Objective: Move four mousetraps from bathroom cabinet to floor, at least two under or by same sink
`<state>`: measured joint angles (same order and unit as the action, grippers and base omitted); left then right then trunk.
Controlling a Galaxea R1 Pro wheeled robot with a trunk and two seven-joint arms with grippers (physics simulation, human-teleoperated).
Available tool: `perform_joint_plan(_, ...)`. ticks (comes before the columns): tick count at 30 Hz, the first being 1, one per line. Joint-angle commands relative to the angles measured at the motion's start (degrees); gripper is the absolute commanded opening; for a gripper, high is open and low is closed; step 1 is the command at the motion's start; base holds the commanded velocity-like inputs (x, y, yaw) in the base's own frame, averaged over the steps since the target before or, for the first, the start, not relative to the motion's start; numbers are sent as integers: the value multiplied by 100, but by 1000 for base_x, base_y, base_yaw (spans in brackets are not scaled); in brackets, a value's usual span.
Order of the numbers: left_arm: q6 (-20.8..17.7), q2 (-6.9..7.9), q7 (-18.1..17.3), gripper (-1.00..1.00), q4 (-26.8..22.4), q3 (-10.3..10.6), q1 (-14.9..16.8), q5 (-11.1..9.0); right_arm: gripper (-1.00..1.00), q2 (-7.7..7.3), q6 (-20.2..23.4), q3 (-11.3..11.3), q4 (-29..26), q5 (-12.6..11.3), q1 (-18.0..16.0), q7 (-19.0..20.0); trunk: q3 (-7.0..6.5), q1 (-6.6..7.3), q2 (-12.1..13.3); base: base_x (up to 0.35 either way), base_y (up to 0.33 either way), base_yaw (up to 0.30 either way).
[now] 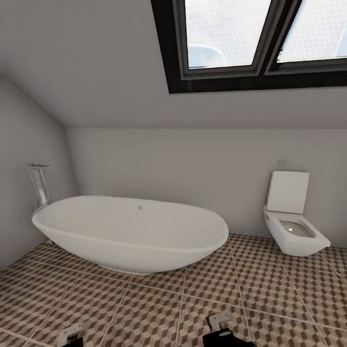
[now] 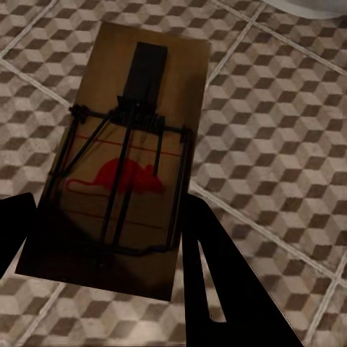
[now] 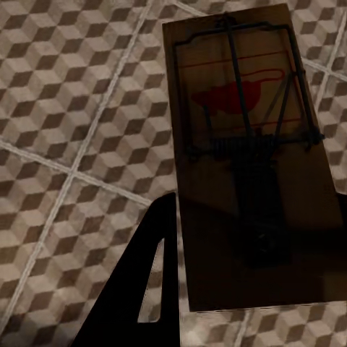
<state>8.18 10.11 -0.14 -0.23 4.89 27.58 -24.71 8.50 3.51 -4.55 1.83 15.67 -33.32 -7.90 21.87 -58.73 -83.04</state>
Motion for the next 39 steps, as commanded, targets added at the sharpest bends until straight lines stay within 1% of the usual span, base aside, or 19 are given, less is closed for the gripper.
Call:
perform_joint_plan(1,17,0,-4,-100,5,50,0,-42,-100,0,9,-46,10,50,-8,-19,6,0,-4,0,0,282)
perform_joint_plan(39,17,-16,-4,-100,5,54,-7,-40,-100,3,9,-46,10,48,-8,-37,6,0,-4,0,0,282)
